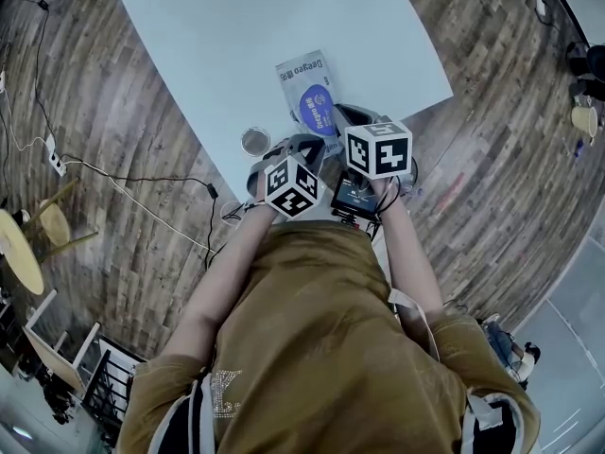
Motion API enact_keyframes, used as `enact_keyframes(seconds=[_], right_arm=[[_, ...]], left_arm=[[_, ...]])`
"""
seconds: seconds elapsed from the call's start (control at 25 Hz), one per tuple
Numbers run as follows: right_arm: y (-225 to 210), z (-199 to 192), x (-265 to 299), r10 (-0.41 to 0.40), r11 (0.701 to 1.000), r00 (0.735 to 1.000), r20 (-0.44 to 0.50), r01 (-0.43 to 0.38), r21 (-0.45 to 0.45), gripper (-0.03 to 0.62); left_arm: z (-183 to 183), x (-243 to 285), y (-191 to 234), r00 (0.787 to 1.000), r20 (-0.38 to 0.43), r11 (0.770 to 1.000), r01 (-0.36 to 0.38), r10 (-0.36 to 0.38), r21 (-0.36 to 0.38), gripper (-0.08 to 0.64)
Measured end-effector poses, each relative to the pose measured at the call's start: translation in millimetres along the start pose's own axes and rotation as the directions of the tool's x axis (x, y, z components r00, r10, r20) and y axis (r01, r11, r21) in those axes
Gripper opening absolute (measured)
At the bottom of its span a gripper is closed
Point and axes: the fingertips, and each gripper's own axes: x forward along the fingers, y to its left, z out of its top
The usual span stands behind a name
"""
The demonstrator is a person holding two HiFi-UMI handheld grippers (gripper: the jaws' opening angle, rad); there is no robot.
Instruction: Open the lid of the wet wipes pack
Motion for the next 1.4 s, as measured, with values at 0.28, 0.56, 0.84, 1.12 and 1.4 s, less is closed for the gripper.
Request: enact_keyframes(seconds=[0.28, 0.56, 0.84, 1.12, 1.4], right_arm=[[12, 3, -1, 0.023, 1.0, 1.0, -0.011, -0.024, -0.014, 0.008], [19, 5, -4, 0.034, 0.999, 0.999, -0.011, -0.034, -0.018, 0.006], [37, 1, -4, 0.085, 0.996, 0.995, -0.041, -0.086, -0.023, 0.006], [23, -3, 6, -0.019, 0.984, 1.0, -0.014, 0.016, -0.179, 0.008], [10, -3, 36, -0.049, 0.949, 0.993, -0.111, 0.011, -0.315, 0.112]], left_arm=[[-1, 0, 2, 1.0, -0.005, 1.0, 0.007, -0.007, -0.01, 0.005], [0, 1, 3, 1.0, -0.005, 1.0, 0.011, -0.011, -0.004, 0.005], [2, 2, 3, 1.0, -0.003, 1.0, 0.016, -0.016, 0.0, 0.005], [1, 1, 2, 1.0, 0.007, 1.0, 0.015, -0.015, 0.007, 0.005], [3, 2, 2, 1.0, 0.012, 1.0, 0.02, -0.02, -0.004, 0.005]])
